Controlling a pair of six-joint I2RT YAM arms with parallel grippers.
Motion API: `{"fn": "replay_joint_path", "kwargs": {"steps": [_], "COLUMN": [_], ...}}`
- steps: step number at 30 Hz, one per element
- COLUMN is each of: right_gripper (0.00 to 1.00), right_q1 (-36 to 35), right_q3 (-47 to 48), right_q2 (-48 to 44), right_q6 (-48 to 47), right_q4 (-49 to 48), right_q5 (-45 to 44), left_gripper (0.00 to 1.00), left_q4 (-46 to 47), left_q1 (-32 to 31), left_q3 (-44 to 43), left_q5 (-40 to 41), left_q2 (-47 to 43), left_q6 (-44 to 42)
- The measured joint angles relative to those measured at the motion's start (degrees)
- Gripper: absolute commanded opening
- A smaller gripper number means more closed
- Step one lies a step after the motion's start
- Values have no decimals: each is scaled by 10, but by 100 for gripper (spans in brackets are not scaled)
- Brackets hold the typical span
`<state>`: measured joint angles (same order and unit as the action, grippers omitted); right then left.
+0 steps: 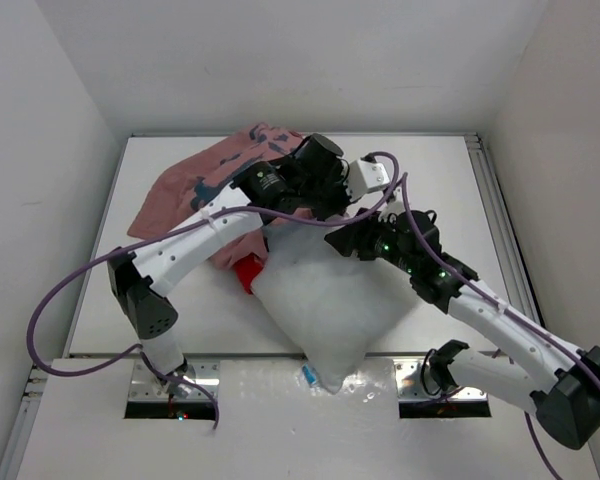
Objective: Put the pillow into the pillowcase
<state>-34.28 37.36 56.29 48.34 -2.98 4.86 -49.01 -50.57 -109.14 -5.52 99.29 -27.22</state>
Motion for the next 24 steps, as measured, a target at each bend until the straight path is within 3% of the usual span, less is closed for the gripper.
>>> {"fn": "replay_joint_path", "kwargs": {"steps": [2, 4, 5, 9, 10, 11, 14, 18, 24], "right_gripper": [75, 75, 73, 47, 47, 49, 56, 58, 59], "right_q1": [-2, -4, -4, -3, -3, -3, 0, 0, 4], "right_q3": [10, 17, 18, 29, 37, 45, 76, 108, 116], "right_q2": [0, -7, -13, -56, -63, -67, -60, -16, 58], "right_q6": [-12, -26, -34, -70, -79, -87, -116, -151, -173], "right_q4": [34, 70, 89, 161, 174, 183, 198, 200, 195], "right_q5": [-8, -18, -25, -70, -81, -89, -109, -112, -110], "left_gripper": [2, 1, 0, 0, 4, 9, 36, 52, 83], "left_q4": [9, 14, 14, 19, 21, 22, 24, 31, 25], "left_q1": [0, 0, 0, 6, 7, 8, 12, 12, 17], "left_q3": [18, 37, 43, 48, 48, 48, 48, 61, 80], "left_q5": [-1, -2, 0, 5, 5, 6, 7, 6, 14], "left_q2": [-1, -2, -2, -3, -4, -6, -12, -34, -60], "left_q6": [0, 0, 1, 6, 7, 7, 6, 7, -2]}}
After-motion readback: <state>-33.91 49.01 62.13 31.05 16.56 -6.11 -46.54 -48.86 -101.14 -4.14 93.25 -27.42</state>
